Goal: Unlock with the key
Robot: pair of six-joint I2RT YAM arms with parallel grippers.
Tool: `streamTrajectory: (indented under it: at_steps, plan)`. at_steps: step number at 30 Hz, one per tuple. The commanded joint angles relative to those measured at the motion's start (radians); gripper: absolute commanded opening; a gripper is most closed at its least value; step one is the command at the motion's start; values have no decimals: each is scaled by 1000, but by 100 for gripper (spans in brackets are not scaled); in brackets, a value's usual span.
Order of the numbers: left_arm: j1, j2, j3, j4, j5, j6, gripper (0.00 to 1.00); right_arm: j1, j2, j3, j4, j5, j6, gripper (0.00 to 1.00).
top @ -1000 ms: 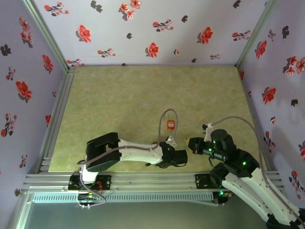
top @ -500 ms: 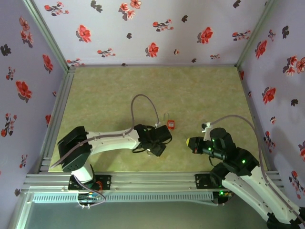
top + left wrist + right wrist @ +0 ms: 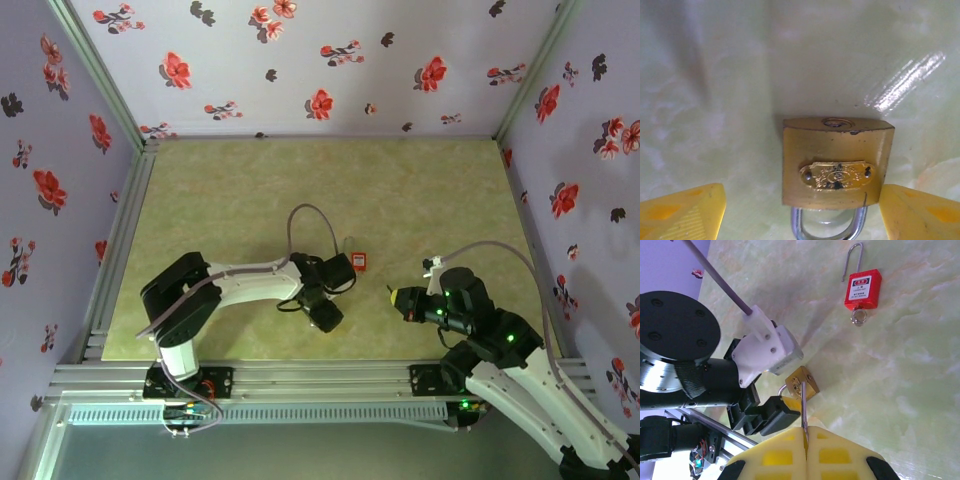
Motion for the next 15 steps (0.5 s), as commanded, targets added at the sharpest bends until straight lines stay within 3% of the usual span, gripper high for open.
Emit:
streamTrajectory:
  at_steps: [1, 15]
  plan:
    - [0, 36, 28, -3, 53, 77, 80, -7, 5, 1, 21, -11, -2, 1]
    - [-21, 79, 96, -29, 32, 87, 78, -9, 10, -13, 34, -15, 0, 1]
